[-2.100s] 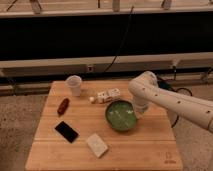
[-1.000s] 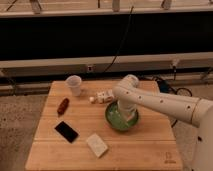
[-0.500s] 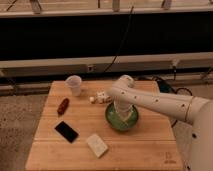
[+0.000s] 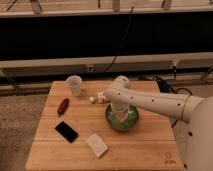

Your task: Push the ceramic bowl across the table

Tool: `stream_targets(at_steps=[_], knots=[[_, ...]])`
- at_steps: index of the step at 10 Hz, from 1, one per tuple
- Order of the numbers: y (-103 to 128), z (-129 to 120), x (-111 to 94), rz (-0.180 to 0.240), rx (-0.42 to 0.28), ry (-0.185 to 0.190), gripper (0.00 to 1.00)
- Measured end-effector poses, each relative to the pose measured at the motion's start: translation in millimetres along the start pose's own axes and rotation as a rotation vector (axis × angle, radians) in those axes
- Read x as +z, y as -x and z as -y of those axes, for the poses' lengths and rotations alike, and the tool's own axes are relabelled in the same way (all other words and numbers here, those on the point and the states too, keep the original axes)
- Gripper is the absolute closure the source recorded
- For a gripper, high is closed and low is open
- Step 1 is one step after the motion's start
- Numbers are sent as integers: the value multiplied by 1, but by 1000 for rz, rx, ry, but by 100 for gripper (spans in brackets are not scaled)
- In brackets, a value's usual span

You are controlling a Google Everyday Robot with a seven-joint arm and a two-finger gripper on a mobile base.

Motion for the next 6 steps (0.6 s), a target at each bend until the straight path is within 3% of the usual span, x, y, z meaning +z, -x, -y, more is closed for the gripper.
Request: stream_targets(at_steps=[2, 6], knots=[[-1, -3, 1, -2, -17, 1, 98], [19, 8, -1, -3, -65, 0, 98]])
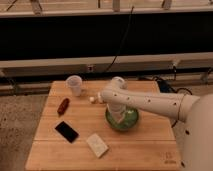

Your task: Push the ceramic bowl across the table

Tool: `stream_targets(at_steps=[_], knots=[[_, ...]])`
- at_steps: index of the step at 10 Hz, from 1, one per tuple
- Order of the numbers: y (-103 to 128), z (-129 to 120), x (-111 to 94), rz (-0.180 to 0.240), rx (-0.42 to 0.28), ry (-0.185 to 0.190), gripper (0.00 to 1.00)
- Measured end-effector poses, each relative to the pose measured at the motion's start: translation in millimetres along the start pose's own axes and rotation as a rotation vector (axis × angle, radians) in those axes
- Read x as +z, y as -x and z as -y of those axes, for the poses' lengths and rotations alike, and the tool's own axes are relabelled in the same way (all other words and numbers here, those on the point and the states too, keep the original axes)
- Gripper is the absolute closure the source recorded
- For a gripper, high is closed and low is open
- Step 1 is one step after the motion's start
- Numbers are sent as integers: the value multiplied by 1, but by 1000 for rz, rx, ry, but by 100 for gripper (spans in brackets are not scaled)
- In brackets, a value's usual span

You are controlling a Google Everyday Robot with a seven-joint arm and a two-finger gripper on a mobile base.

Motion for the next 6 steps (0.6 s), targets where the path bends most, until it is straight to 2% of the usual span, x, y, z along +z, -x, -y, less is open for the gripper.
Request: stream_targets(at_steps=[3, 6], knots=[[7, 3, 0, -3, -34, 3, 98], [39, 20, -3, -11, -107, 7, 98]])
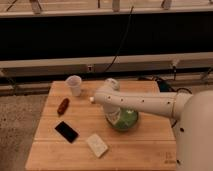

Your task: Push the ceramic bowl across the table

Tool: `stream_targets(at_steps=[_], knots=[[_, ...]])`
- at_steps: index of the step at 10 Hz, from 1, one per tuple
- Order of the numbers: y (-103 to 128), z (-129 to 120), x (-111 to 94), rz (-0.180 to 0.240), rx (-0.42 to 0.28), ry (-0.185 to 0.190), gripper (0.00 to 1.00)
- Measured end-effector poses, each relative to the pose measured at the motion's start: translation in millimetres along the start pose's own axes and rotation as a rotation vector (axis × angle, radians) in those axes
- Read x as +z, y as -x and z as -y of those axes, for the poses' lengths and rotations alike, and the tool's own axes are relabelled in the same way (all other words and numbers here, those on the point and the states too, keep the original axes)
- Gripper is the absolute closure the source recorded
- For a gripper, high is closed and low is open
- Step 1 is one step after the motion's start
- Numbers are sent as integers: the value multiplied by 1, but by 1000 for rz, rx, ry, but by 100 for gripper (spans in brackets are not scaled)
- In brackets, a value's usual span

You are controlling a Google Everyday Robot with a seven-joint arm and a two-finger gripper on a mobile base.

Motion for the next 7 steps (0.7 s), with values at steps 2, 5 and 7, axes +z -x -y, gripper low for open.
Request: stream_targets(at_steps=[2, 5, 7], knots=[[13, 7, -1, -1, -37, 1, 98], [28, 11, -1, -3, -87, 1, 98], [46, 29, -4, -3, -128, -1, 98]])
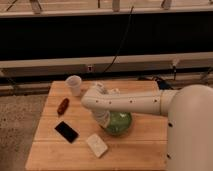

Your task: Push the ceramic bowl across the table

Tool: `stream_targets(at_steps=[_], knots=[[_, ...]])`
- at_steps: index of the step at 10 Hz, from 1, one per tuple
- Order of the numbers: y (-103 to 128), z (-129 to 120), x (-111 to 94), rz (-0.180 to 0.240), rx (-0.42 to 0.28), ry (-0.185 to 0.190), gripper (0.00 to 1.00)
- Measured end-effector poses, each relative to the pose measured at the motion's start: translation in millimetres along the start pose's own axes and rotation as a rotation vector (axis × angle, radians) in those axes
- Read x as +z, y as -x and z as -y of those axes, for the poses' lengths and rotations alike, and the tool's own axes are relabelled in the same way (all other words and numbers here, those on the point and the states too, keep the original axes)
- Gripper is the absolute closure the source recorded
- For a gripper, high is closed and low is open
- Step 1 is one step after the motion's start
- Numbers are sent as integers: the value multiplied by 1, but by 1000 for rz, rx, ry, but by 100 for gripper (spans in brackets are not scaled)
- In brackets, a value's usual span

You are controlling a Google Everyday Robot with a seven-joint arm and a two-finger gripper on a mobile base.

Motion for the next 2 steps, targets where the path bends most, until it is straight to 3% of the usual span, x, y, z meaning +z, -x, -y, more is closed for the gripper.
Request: stream_targets(at_steps=[2], knots=[[4, 2, 0, -3, -28, 3, 98]])
